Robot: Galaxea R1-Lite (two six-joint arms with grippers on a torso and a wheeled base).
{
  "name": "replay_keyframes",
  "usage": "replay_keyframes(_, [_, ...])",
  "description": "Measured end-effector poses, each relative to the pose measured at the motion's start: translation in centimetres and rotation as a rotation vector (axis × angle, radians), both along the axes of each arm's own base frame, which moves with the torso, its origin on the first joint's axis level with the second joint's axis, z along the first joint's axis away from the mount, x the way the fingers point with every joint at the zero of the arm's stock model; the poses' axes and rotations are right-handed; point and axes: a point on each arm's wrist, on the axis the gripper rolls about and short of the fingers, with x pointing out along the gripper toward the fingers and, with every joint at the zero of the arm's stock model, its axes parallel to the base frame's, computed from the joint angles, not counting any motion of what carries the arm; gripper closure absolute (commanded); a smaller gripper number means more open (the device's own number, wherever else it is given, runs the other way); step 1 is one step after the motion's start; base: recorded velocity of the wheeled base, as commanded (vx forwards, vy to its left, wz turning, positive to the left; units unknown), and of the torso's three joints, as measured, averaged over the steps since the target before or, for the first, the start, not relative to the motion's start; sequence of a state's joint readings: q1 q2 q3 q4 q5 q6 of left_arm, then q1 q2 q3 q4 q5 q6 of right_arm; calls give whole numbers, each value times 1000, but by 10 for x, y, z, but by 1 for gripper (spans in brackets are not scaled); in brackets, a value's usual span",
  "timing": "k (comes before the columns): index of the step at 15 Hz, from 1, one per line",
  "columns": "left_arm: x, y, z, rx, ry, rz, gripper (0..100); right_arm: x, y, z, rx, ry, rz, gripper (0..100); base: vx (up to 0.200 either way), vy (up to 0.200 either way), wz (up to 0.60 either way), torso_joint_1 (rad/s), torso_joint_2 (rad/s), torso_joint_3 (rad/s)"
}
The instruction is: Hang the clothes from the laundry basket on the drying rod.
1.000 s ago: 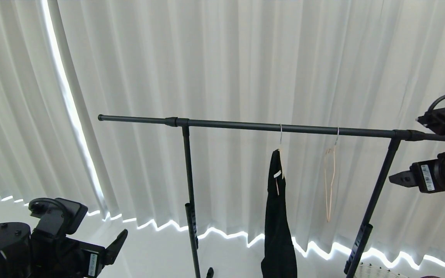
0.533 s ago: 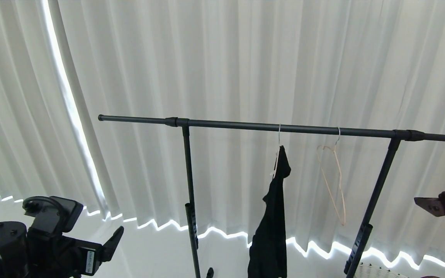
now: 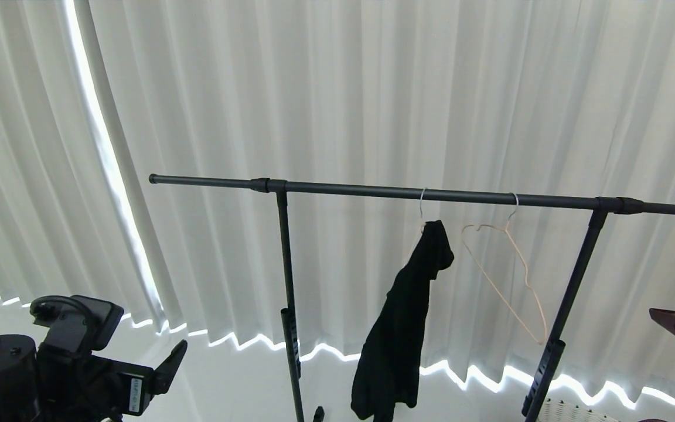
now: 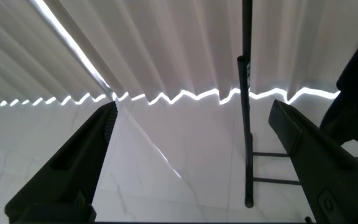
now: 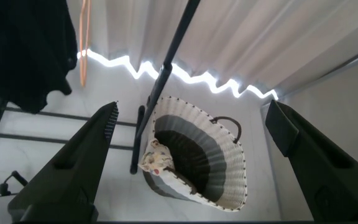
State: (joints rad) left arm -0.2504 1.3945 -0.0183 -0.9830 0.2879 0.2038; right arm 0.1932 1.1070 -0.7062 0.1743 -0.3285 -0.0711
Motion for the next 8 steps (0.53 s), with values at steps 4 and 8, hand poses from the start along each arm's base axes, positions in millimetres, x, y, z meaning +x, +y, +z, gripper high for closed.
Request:
replay_keyframes(4, [0, 0, 1, -2, -6, 0, 0, -2, -1, 1, 1, -11, 0, 0, 0, 0, 0, -23, 53, 30])
replay_keyframes(8, [-1, 0, 1, -1, -6, 0, 0, -3, -1, 1, 1, -11, 0, 0, 0, 0, 0, -211, 470, 245])
